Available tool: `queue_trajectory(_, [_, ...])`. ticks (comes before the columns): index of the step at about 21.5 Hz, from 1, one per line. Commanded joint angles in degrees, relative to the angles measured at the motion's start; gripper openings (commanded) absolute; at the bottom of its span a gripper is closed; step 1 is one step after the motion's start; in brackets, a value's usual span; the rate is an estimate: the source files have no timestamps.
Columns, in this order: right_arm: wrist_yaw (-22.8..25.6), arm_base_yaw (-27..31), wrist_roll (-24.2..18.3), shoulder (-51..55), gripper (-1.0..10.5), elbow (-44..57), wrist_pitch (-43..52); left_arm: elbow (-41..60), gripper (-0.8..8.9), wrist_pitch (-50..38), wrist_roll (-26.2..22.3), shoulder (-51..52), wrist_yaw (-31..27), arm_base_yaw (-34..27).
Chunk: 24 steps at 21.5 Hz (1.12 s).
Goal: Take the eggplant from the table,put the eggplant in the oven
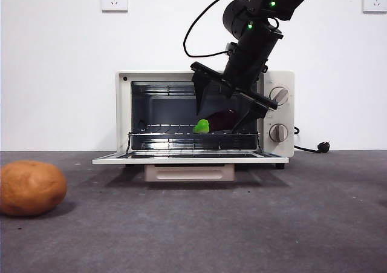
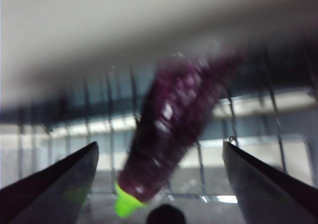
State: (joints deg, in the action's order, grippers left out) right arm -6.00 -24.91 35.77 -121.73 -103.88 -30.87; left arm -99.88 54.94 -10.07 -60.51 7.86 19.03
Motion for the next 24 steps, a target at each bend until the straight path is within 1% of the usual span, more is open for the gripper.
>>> queue_trajectory(1, [0.0,-0.5,-0.4,1.4,4.2,-0.2,-1.0,-0.1,-0.05,-0.1,-1.1,0.3,0.0,1.0])
queue_trajectory(6, [0.0,-0.7,-5.2,8.2,4.2,-0.2,-5.6,-0.1,-0.05,-0.1,-1.1,0.1,0.0,1.3])
queue_trajectory(8, [0.0,-0.7,-8.5,12.5,4.2,-0.2,-8.2,-0.1,-0.05,-0.2,-1.1,0.2,0.0,1.3])
queue_trajectory(14, [0.0,-0.7,-16.6,25.0,4.2,-0.2,-14.1,-0.1,-0.05,-0.2,-1.1,0.2,0.0,1.3])
queue_trajectory(19, [0.0,-0.7,-22.0,32.9,4.1,-0.2,-18.6,-0.1,-0.05,-0.2,-1.1,0.1,0.0,1.3])
queue_trajectory(24, [0.0,-0.7,-25.6,40.5,4.1,-0.2,-22.9,-0.1,-0.06,-0.2,-1.1,0.1,0.0,1.3])
